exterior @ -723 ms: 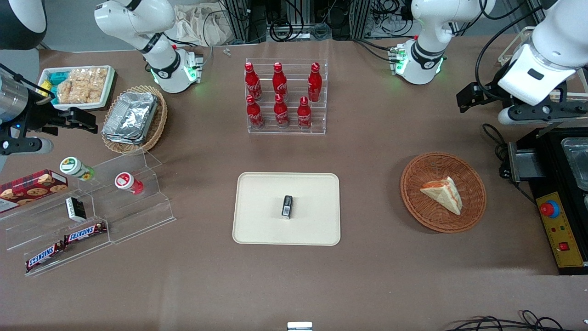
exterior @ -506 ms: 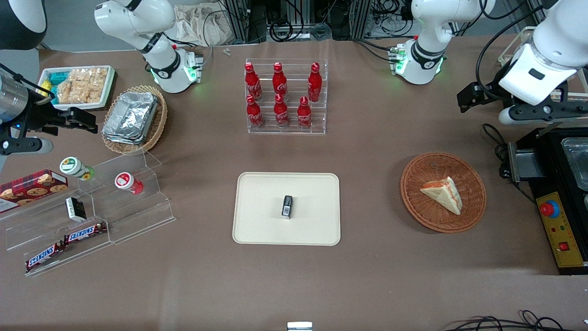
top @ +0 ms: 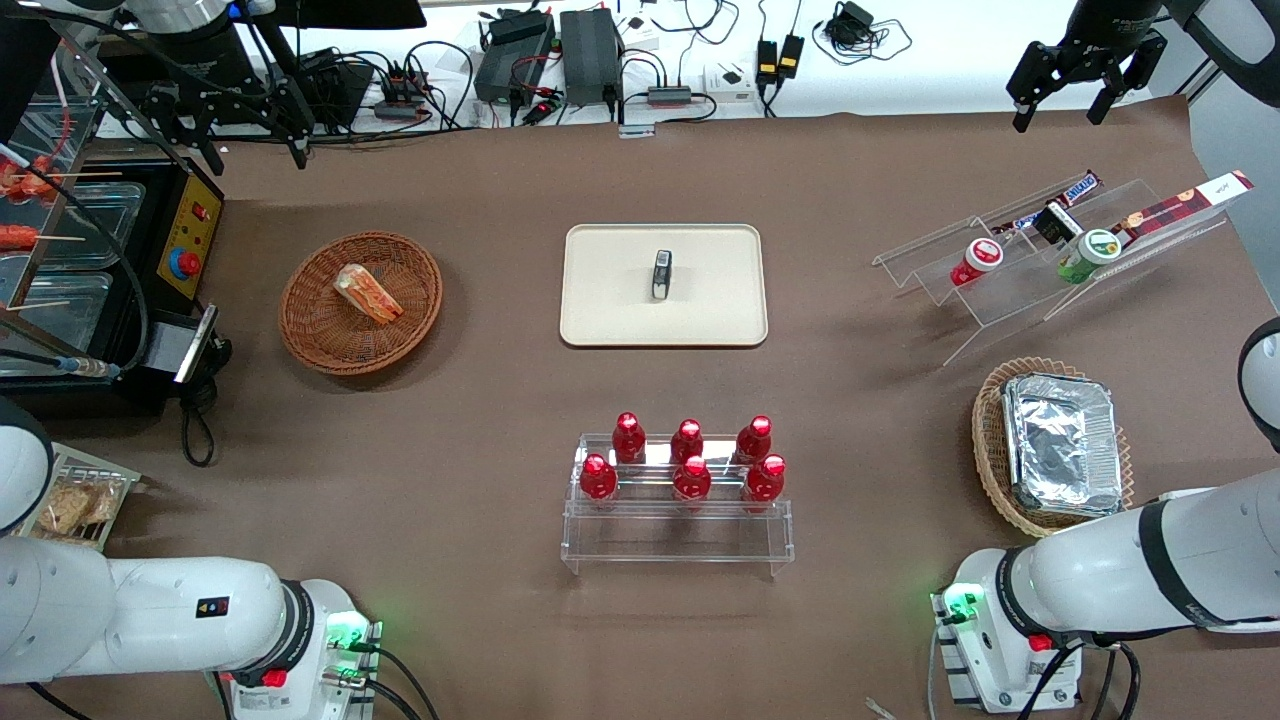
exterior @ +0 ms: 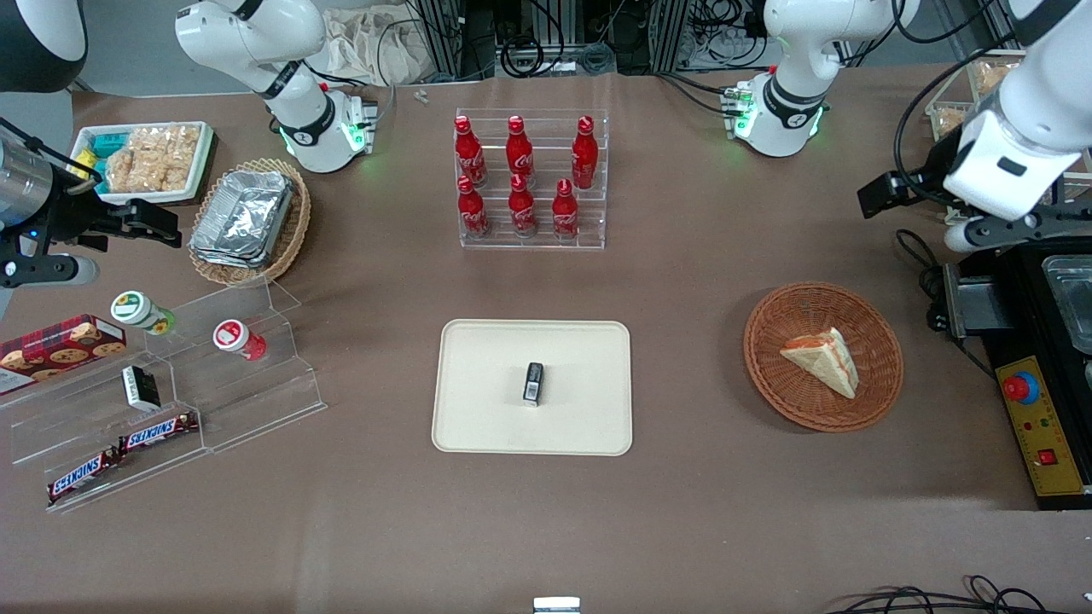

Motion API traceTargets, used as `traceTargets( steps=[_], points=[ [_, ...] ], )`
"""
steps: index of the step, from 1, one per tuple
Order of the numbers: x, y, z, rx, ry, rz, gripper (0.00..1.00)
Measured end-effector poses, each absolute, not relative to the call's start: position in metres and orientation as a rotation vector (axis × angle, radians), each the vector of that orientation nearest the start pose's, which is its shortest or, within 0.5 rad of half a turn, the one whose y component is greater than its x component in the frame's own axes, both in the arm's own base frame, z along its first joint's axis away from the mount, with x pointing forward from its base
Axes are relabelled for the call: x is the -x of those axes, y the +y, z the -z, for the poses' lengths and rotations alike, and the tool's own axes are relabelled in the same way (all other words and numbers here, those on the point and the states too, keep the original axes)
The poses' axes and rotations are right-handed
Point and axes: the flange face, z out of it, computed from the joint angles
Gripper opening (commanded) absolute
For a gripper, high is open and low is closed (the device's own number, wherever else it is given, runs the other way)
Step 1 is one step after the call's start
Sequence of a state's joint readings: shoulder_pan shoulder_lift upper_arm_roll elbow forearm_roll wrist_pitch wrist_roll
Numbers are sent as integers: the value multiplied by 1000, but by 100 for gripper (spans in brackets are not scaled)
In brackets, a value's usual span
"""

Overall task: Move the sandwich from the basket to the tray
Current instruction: 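Move the left gripper over the wicker basket toward the wrapped sandwich, then lower the left gripper and close it on the wrapped sandwich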

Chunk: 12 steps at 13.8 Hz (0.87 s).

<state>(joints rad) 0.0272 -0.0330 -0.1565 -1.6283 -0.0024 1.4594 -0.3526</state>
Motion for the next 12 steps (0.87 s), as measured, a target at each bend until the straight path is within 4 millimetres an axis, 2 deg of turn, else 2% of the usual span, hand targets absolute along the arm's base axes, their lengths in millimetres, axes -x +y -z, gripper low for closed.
traceTargets(
  steps=[3, 5, 9, 12],
  points=[
    [-539, -28, -549, 3057, -518, -227, 100],
    [-543, -10, -508, 3041, -627, -213, 100],
    [-544, -9, -418, 2992, -872, -146, 100],
    [-553, -10, -369, 2958, -1036, -103, 100]
  ],
)
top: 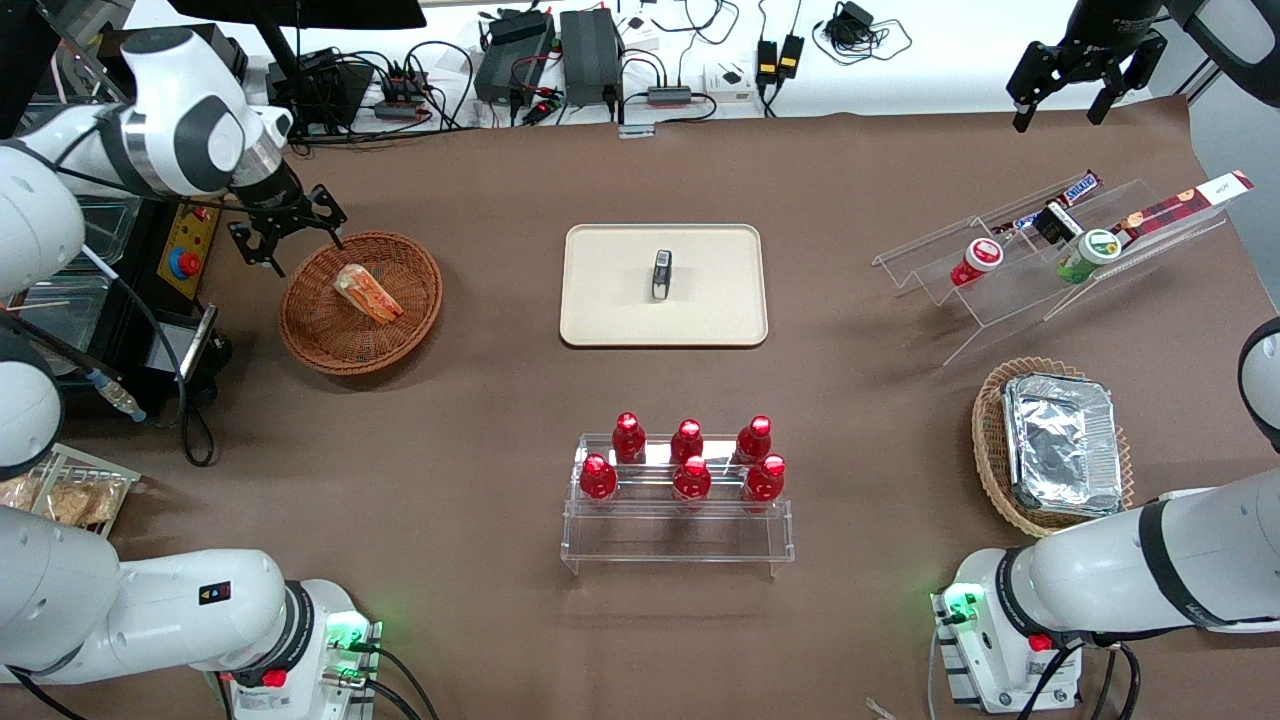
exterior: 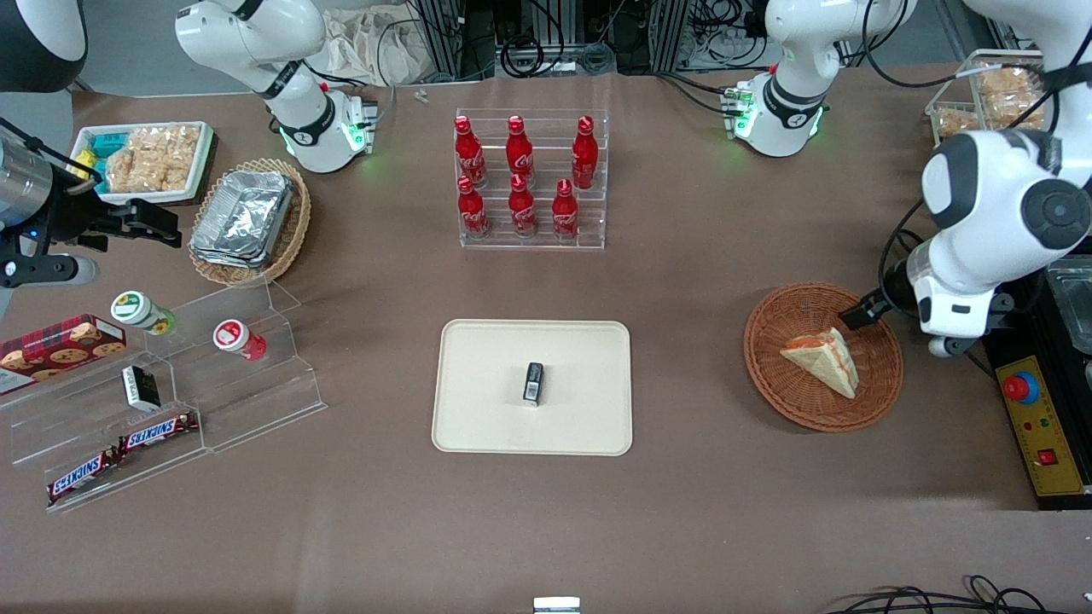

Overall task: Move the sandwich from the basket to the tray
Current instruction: 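Lower the left gripper and close it on the wrapped sandwich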

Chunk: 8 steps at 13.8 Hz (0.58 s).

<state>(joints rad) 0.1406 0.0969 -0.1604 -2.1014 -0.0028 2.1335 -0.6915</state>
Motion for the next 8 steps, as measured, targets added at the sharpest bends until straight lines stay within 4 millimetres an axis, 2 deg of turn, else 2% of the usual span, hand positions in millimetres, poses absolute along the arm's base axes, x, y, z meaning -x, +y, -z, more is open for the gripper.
traceTargets(
  steps=[4, 8],
  points=[
    [-554, -12, -308, 2968, -1103, -35, 100],
    [-557, -12, -278, 2971, -1129, -27, 98]
  ],
)
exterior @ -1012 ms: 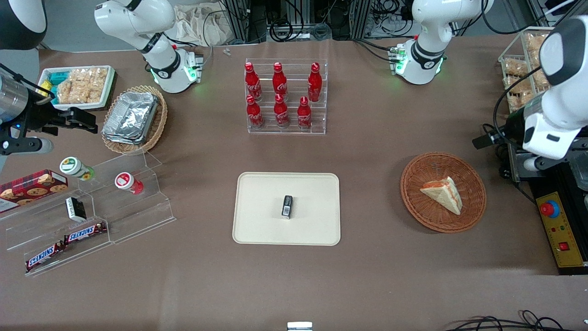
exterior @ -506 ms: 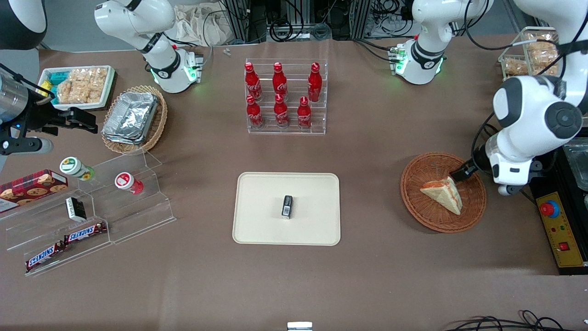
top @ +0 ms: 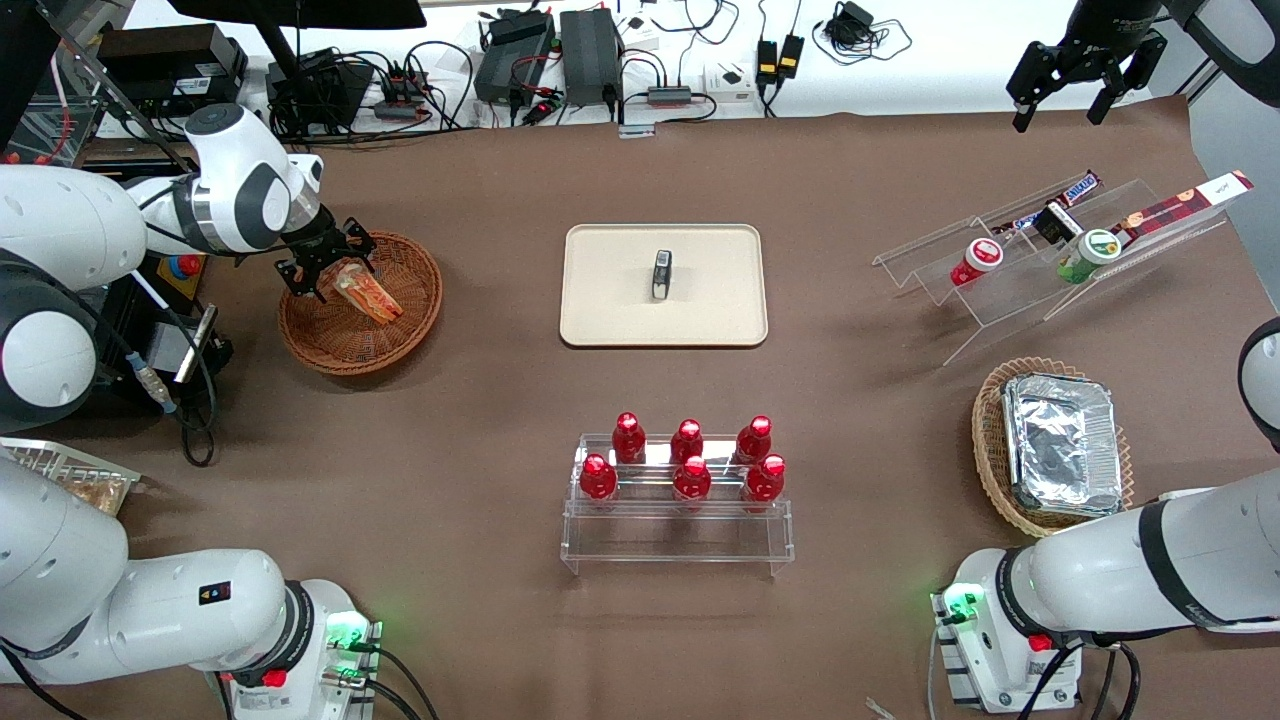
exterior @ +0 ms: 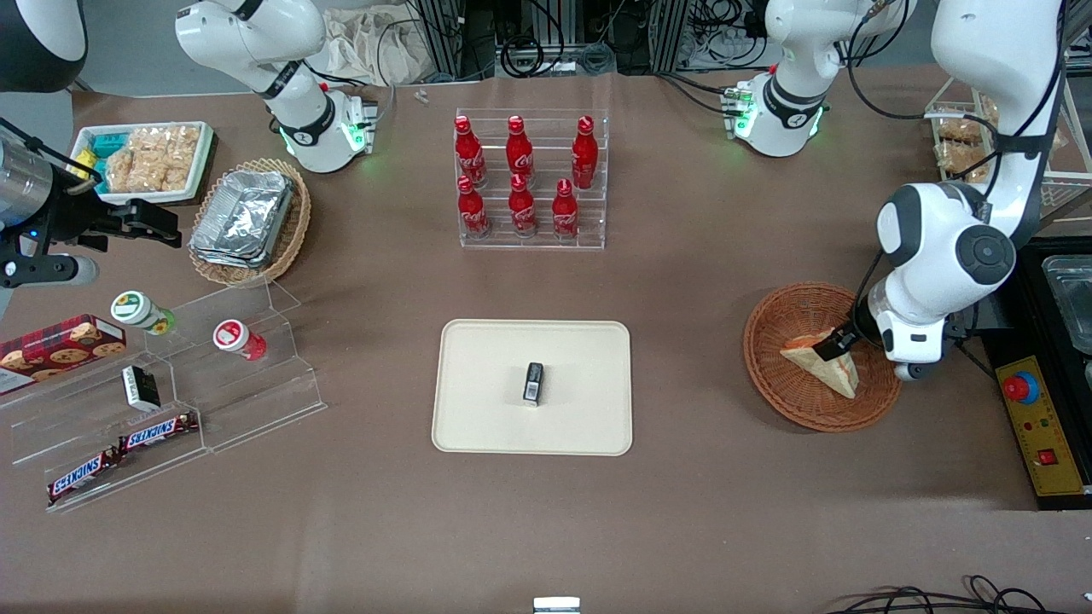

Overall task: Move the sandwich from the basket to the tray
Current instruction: 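Lower the left gripper and close it on the wrapped sandwich, then lift the sandwich out of the basket and carry it toward the cream tray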

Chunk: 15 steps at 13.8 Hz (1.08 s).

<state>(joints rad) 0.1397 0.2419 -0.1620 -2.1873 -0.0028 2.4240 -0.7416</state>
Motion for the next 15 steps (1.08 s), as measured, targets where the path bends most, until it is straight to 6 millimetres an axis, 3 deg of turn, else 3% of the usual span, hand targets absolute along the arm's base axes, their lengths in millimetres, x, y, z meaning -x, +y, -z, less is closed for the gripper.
traceTargets(
  steps=[1, 3, 4, 5, 8, 10, 13, 15],
  points=[
    [-558, -12, -270, 2972, -1135, -25, 85],
    [-559, -12, -254, 2973, -1149, -26, 27],
    [-559, -12, -248, 2972, -1152, -31, 8],
    [-559, -12, -243, 2972, -1154, -35, 0],
    [-560, -13, -241, 2973, -1143, -28, 0],
    [-565, -12, -253, 2978, -1126, 13, 0],
    [-563, -19, -311, 2960, -1055, -34, 0],
    [-554, -53, -366, 2977, -899, -84, 0]
  ],
)
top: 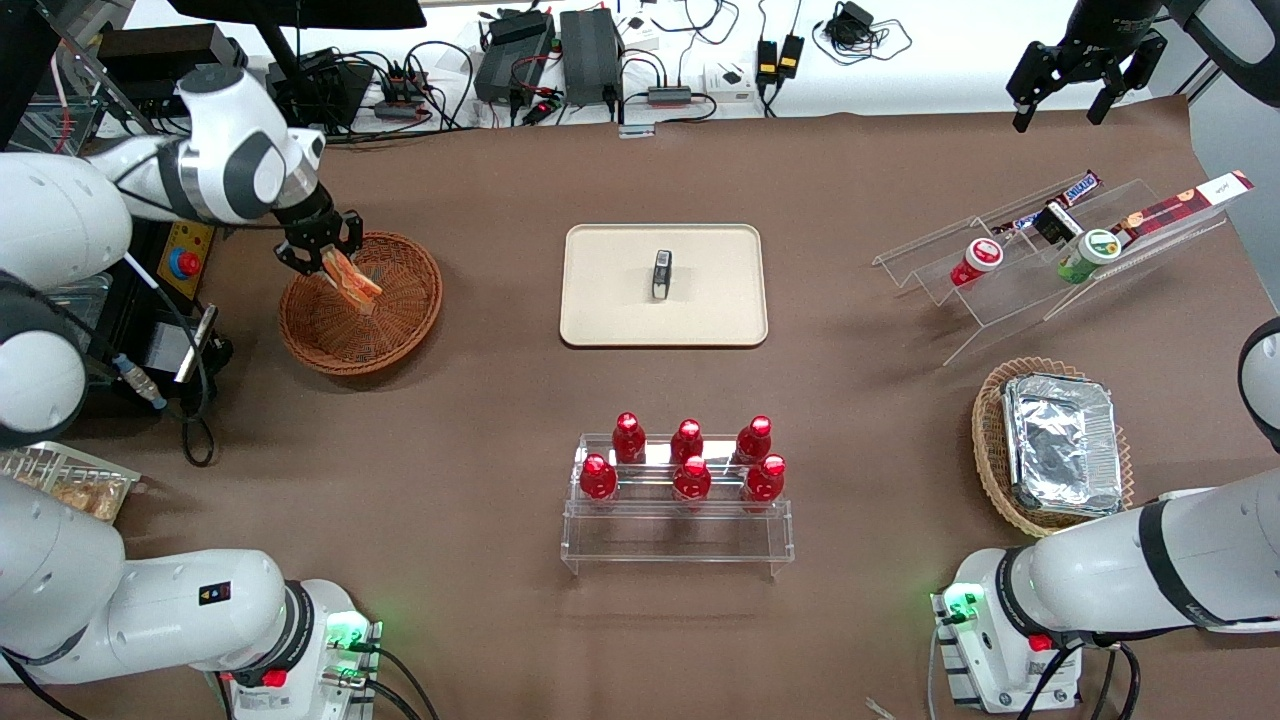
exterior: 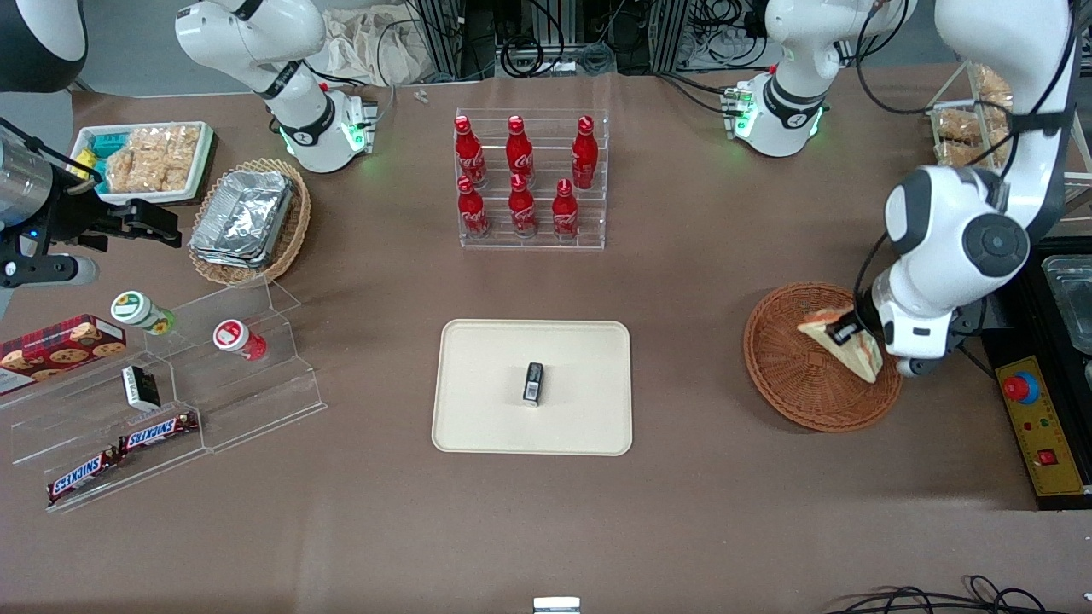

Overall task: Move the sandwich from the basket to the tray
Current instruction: 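Lift the sandwich out of the basket and carry it toward the cream tray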

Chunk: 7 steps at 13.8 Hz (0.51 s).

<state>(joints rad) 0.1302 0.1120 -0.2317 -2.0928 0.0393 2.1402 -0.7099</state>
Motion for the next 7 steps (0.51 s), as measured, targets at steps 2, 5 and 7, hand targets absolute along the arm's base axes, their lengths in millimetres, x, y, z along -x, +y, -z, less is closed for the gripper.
traceTargets(
  steps=[2, 5, 7],
  points=[
    [-541, -109, -407, 3029, -621, -100, 0],
    [-527, -184, -438, 3087, -263, -81, 0],
    [-519, -222, -447, 3111, -119, -60, 0]
  ],
)
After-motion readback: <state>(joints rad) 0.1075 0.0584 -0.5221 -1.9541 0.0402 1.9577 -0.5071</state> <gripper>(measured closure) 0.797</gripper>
